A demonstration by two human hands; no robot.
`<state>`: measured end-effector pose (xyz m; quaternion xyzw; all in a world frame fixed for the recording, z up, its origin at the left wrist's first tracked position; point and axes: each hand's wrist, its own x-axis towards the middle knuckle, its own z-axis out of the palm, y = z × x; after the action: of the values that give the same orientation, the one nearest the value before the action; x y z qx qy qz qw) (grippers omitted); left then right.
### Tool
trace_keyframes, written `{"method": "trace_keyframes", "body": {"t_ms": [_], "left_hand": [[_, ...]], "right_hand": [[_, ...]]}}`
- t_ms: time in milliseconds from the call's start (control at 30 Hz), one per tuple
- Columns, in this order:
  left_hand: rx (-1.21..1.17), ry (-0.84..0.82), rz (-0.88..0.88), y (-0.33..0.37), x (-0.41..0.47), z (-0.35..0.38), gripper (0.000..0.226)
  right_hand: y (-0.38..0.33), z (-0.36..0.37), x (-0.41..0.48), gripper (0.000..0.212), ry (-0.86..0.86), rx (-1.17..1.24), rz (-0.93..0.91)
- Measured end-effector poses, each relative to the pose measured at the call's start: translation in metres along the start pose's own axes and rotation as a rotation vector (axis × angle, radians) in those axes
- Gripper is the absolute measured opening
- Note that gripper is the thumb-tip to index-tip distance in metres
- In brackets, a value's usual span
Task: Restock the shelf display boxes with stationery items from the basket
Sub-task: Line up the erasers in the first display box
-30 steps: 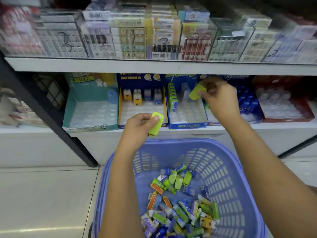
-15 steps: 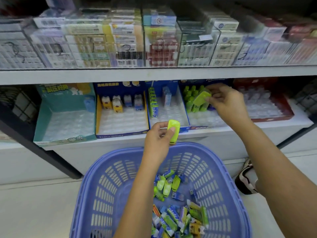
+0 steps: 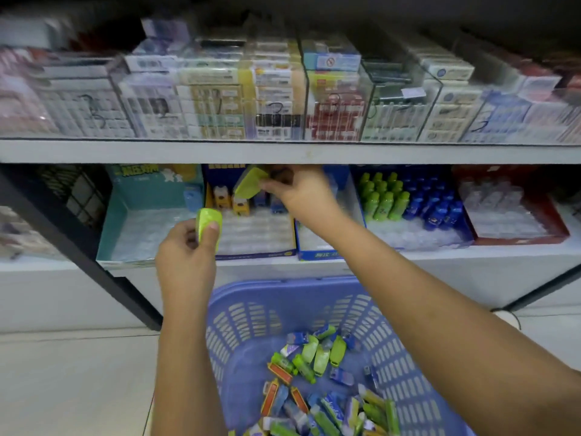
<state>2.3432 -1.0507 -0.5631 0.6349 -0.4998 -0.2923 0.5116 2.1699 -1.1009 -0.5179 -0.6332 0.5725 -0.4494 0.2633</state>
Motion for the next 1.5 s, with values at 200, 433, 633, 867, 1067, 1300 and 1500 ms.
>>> {"method": "trace_keyframes", "body": {"t_ms": [200,433,633,867,1067,1300,1500], "left_hand": [[0.070,0.257,-0.071,-0.035,0.021,-0.058,0.022],[0.029,0.242,-0.145,-0.062,0.032,-0.076,0.023],[-0.041,0.206,-0.156,-0.072,0.036,-0.080,0.019],[-0.079,0.151,-0.171,-0.069,0.038,-0.084,0.003],[-0.149,0.096,-0.157,-0.064,0.038,-0.084,0.023],[-0.201,0.131,-0.022,-0.057,0.044,-0.088,0.027],[0.272,-0.103,0.062,-0.060,0.044,-0.075,0.052]], "right_hand": [[-0.034,0.107,0.044,0.029,-0.196,-0.131,-0.014],[-0.049,0.187,0.068,0.036,-0.319,-0.263,-0.215],[-0.044,0.207,0.078,0.028,-0.337,-0.459,-0.295],[-0.034,0.209,0.081,0.030,-0.331,-0.733,-0.395],[-0.051,0.194,0.068,0.041,-0.375,-0.692,-0.334],[-0.059,0.152,0.021,0.026,-0.762,0.121,-0.015],[-0.048,0.171,0.055,0.028,-0.202,-0.124,-0.118]]}}
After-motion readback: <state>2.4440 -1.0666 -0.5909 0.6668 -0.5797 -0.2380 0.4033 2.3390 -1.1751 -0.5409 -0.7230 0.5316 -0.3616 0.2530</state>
